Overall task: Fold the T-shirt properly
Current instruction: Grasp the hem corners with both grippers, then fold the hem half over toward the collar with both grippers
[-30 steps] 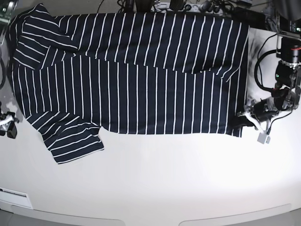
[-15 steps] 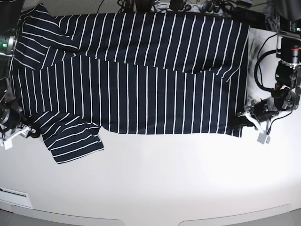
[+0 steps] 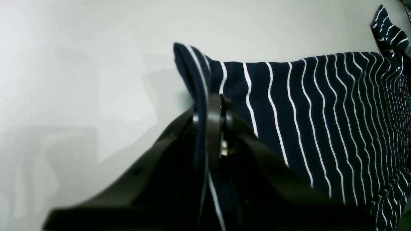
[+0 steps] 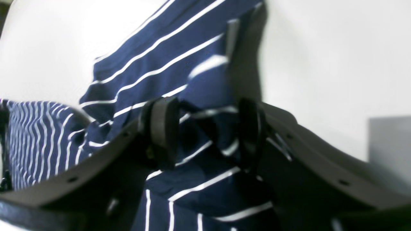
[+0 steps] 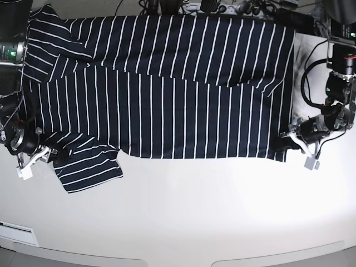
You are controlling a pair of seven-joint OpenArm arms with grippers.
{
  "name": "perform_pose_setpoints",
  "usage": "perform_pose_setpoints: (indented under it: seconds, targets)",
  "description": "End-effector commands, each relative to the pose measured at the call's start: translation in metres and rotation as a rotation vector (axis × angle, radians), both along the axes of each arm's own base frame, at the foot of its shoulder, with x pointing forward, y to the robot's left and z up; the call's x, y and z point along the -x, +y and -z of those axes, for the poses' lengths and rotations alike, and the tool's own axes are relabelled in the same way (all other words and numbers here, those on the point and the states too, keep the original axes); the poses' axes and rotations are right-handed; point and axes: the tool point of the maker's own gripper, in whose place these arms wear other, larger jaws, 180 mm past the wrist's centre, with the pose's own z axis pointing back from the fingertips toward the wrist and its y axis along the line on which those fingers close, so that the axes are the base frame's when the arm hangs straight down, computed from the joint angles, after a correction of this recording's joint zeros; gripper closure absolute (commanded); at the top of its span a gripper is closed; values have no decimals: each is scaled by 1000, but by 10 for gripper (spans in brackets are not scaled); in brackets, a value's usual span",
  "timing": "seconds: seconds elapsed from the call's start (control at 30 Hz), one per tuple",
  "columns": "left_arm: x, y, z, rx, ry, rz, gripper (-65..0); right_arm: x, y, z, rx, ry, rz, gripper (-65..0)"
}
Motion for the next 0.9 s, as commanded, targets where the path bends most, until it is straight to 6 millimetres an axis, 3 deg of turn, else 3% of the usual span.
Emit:
perform_pose_setpoints:
  seconds: [0.0,0.07,0.1,0.2,0.33,0.63,0.87]
  targets:
    - [7,14,6,-75,53,7,0,-7,-7,-12,15,-24,-4,-206]
    - [7,14,6,-75,51,9,0,-8,-7,-14,16,-29,-5,-30]
    - [7,13,5,-73,45,21,0,-9,-8,-16,19,-34,-5,0]
    - [5,8,1,-68,15,62,0,-15,-7,-28,33,-68,-22,0]
    - [-20,21,-16,-126,-59,1,0,-26,2,-49,113,-139,-93,0]
    - [-80,26,-90,-190,-238,-4,0,-62,6,-108,317,-348,-164,0]
    - [-80,19,-96,-159,-248,27,0,-84,20,-131,431,-381,-249,0]
